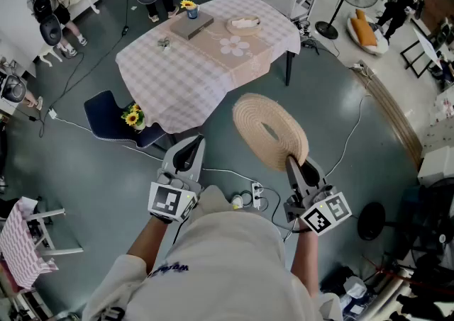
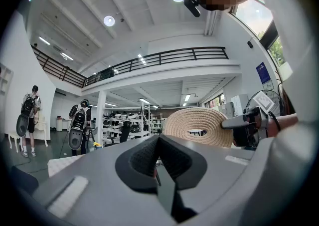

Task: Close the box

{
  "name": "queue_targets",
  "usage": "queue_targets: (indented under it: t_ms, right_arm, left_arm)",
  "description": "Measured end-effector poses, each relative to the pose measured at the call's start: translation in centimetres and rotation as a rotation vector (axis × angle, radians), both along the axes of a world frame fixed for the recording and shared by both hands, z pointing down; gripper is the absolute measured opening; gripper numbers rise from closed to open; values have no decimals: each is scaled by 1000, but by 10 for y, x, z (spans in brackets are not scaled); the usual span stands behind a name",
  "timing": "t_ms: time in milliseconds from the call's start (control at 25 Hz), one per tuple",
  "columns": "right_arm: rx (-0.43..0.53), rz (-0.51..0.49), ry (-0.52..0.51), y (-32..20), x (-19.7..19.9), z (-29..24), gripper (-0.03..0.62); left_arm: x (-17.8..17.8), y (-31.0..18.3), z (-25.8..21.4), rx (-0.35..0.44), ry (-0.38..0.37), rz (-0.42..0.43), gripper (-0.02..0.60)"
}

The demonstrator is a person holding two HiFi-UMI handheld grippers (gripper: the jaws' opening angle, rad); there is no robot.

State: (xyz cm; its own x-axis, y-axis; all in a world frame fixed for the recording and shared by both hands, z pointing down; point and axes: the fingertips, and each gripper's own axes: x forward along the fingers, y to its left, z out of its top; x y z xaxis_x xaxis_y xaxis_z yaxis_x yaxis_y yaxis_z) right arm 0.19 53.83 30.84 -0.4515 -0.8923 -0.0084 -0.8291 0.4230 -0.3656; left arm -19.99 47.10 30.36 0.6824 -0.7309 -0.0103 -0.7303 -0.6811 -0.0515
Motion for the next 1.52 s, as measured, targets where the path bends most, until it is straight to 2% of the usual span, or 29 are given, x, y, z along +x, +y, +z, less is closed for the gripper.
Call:
queue_targets:
  t_ms: [520, 840, 1080, 1200, 1520]
  right_arm:
    - [-8, -1, 23, 7, -2, 4, 61]
    - [6, 4, -27, 11, -2, 7, 58]
    - [-9, 22, 12, 13, 2, 8, 43]
    - [-1, 26, -3, 13, 5, 6, 41]
    - [16, 70, 53, 16, 19, 0, 43]
  left_arm:
    - [-3, 4, 5, -5, -47, -18, 2]
    - [-3, 5, 16, -7, -103, -9, 2]
    - [1, 1, 17, -28, -69, -13, 2]
    - [6, 0, 18, -29, -68, -11, 2]
    - [4, -5, 21, -41, -71, -42, 2]
